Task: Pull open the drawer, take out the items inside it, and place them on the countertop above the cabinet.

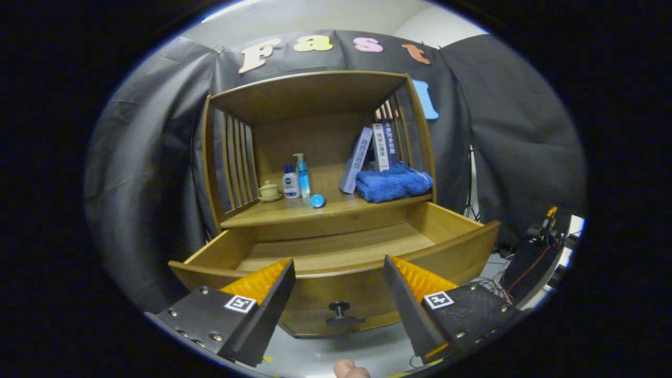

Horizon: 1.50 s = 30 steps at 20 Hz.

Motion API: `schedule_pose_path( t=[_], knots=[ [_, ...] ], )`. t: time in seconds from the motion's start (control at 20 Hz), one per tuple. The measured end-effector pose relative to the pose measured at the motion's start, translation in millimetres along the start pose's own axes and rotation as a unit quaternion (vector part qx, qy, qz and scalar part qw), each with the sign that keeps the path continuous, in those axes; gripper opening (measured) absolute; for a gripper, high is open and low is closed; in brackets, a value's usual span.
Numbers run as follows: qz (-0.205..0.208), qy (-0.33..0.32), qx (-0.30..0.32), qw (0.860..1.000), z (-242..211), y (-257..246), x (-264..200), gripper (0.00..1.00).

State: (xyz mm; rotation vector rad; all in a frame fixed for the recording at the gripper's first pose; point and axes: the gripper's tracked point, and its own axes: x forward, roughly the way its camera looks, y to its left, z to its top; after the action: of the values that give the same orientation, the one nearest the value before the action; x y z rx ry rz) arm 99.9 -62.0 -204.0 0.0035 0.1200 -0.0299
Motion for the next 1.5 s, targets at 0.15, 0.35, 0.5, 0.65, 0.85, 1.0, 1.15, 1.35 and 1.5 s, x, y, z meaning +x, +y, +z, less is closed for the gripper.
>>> schedule_pose_path(
  t=[0.15, 0.35, 0.5, 0.65, 0.85, 1.0, 1.15, 1.35, 1.5],
  knots=[
    [0.006, 0.014, 0.010, 1.000, -17.9, -4.8, 3.1, 1.00],
    [0.012, 0.037, 0.012, 0.999, -47.4, -6.4, 12.4, 1.00],
    [0.022, 0.040, 0.001, 0.999, -59.6, 0.0, 20.8, 1.00],
    [0.041, 0.016, 0.005, 0.999, -58.6, 7.9, 24.8, 0.99],
    [0.060, -0.003, 0.012, 0.998, -57.9, 4.3, 35.8, 0.98],
    [0.064, -0.009, 0.002, 0.998, -53.5, 3.5, 64.7, 0.99],
    [0.058, -0.041, -0.025, 0.997, -43.4, 7.2, 71.0, 0.99],
    [0.053, -0.032, -0.029, 0.998, -46.9, 11.6, 88.6, 0.99],
    [0.051, -0.032, -0.013, 0.998, -46.9, 15.8, 99.1, 0.99]
  ],
)
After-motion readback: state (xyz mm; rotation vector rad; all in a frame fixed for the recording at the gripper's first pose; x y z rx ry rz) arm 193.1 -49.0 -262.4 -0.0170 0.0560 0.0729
